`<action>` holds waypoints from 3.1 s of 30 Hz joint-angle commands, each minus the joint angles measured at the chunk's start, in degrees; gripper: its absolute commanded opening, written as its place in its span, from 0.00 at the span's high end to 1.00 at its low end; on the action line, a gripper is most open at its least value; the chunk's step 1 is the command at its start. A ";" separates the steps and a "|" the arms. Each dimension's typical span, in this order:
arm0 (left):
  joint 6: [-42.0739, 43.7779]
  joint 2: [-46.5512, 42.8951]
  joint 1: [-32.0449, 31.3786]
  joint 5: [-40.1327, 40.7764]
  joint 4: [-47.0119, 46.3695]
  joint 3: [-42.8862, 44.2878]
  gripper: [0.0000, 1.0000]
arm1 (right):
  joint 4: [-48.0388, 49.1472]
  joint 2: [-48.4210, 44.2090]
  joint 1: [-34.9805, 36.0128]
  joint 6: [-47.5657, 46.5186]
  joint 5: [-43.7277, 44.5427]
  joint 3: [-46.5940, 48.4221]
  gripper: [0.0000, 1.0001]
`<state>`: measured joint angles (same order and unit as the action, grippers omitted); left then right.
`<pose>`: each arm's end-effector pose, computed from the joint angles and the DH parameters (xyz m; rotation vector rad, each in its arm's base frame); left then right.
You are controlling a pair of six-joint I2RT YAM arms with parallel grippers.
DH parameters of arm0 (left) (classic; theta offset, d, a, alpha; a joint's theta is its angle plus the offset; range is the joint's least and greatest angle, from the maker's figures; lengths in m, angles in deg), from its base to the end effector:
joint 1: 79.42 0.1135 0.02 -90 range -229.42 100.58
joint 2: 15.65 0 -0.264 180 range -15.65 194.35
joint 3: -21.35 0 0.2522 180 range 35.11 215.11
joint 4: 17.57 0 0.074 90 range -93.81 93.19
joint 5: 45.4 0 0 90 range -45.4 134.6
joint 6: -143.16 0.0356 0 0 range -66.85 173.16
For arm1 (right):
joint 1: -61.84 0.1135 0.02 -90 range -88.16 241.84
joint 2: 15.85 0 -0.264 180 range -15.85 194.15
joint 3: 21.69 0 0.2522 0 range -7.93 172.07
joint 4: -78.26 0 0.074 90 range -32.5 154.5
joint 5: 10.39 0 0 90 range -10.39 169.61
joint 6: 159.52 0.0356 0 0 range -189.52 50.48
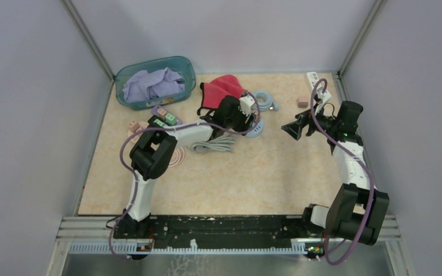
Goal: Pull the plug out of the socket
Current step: Move the socket to the center of the board, then remove the plug from the socket.
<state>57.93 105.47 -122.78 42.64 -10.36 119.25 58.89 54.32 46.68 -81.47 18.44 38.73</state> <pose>0.3501 -0.3323 0.1846 0.8886 1.9385 -0.4377 0.2578 -0.0375 0.2748 -0.5663 1.7908 0.7751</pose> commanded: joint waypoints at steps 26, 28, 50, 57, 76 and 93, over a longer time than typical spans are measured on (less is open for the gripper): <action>-1.57 -17.75 -6.43 -20.31 -11.93 -21.18 1.00 | -1.75 -0.67 0.36 -7.51 -8.51 1.24 0.02; -2.06 -19.96 -8.64 -19.84 -13.76 -24.95 1.00 | -6.15 -1.09 1.05 -15.83 -12.23 0.83 0.02; 7.45 -20.27 -18.86 -18.54 -32.07 -40.21 1.00 | -65.82 11.47 12.43 -106.41 -0.88 3.33 0.07; 8.12 -19.87 -19.57 -17.57 -32.04 -40.24 1.00 | -60.50 12.12 15.69 -101.31 2.02 1.90 0.16; 8.25 -19.83 -19.58 -17.41 -32.13 -40.32 1.00 | -56.28 13.97 20.92 -97.26 7.93 1.19 0.45; 7.04 -24.90 -19.52 -13.87 -42.01 -45.60 0.20 | -58.53 14.12 22.01 -97.93 7.90 2.89 0.90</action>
<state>64.64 84.09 -141.86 27.58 -43.49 75.89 1.67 68.24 67.82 -177.57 27.77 40.12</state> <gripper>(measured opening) 0.705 0.420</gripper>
